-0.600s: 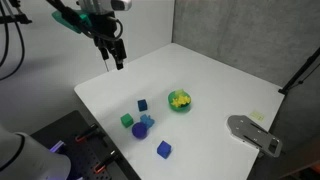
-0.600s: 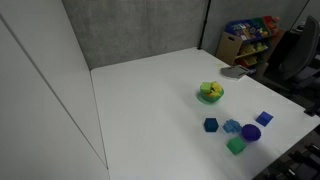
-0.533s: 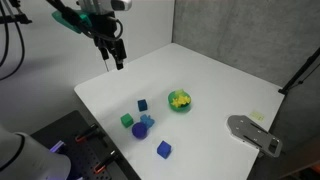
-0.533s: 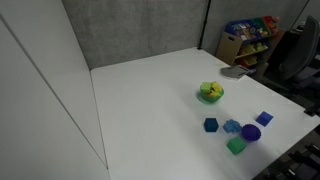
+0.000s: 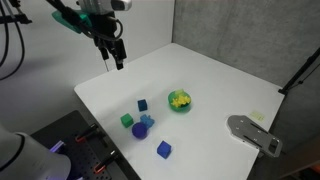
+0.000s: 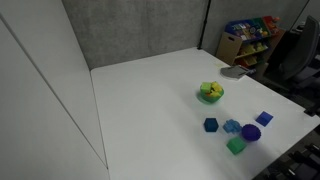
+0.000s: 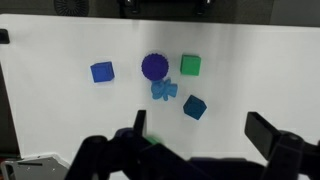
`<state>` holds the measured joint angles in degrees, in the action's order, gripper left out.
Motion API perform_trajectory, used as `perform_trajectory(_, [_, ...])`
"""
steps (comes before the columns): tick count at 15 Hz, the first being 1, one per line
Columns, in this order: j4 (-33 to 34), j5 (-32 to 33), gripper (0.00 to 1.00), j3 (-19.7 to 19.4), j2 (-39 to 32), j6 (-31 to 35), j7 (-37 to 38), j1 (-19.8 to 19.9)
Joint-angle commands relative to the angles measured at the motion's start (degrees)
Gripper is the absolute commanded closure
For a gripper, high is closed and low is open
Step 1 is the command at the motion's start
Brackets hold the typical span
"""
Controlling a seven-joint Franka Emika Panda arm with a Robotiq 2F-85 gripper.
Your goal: Remove the yellow plush from the green bowl and put it on the table
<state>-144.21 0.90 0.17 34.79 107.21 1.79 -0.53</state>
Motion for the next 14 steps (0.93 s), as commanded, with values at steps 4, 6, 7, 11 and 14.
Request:
perform_trajectory(4, [3.1, 1.0, 0.0, -0.7, -3.6, 1.6, -1.0, 1.1])
perform_trajectory(6, [5.4, 1.2, 0.0, -1.4, -6.5, 3.3, -1.8, 1.6])
perform_trajectory(7, [7.2, 1.4, 0.0, -1.8, -8.5, 4.3, -2.2, 1.9])
perform_trajectory(11, [15.1, 1.2, 0.0, -3.9, -17.8, 7.9, -4.9, 2.7])
perform_trajectory(14, [22.3, 0.0, 0.0, -5.5, -26.2, 9.3, -7.4, 2.9])
